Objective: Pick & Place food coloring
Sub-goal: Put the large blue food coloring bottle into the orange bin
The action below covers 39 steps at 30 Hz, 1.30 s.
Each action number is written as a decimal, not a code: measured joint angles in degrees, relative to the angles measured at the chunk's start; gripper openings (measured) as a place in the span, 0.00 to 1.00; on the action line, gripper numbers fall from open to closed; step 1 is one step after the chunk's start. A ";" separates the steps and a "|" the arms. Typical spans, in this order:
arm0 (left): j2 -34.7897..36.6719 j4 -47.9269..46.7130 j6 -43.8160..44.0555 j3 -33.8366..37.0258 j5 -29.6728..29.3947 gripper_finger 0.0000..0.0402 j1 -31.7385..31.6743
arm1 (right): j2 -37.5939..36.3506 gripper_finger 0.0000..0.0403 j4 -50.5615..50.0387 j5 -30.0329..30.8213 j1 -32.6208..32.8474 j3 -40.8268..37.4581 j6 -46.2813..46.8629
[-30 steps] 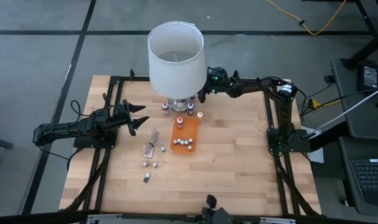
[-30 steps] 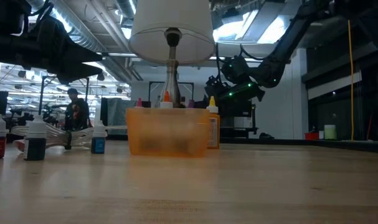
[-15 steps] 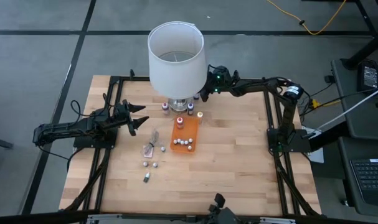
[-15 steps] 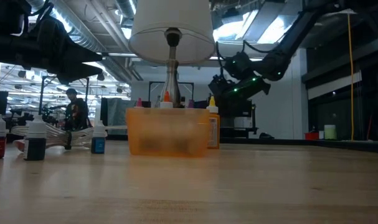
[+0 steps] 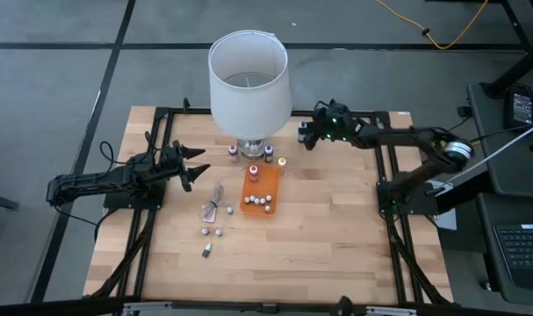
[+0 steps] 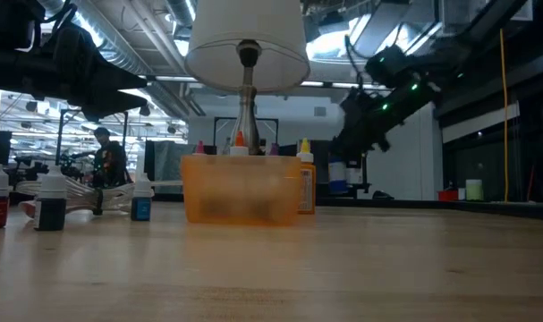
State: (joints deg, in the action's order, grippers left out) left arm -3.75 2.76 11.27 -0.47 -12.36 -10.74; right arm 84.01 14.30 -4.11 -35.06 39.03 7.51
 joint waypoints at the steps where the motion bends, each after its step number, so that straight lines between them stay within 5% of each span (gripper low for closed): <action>1: 0.00 0.00 0.00 -0.02 0.00 0.73 0.02 | -1.86 0.30 -1.33 0.63 0.77 -0.65 0.58; 9: 0.00 0.00 0.00 0.00 -0.04 0.73 0.02 | -10.88 0.30 -14.55 4.73 8.17 -3.72 6.95; 21: 0.00 0.00 0.00 0.00 -0.02 0.73 0.02 | -13.71 0.30 -26.76 6.07 26.45 -2.65 20.21; 33: 0.00 0.00 0.00 0.00 -0.01 0.73 0.02 | -10.77 0.30 -39.49 9.45 41.71 13.17 26.42; 39: 0.02 0.00 0.00 -0.01 0.00 0.73 0.02 | -5.34 0.30 -39.96 19.19 45.26 22.04 24.30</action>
State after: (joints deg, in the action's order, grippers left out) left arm -3.73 2.76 11.27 -0.48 -12.36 -10.72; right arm 78.67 -25.66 15.08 10.20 61.08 31.81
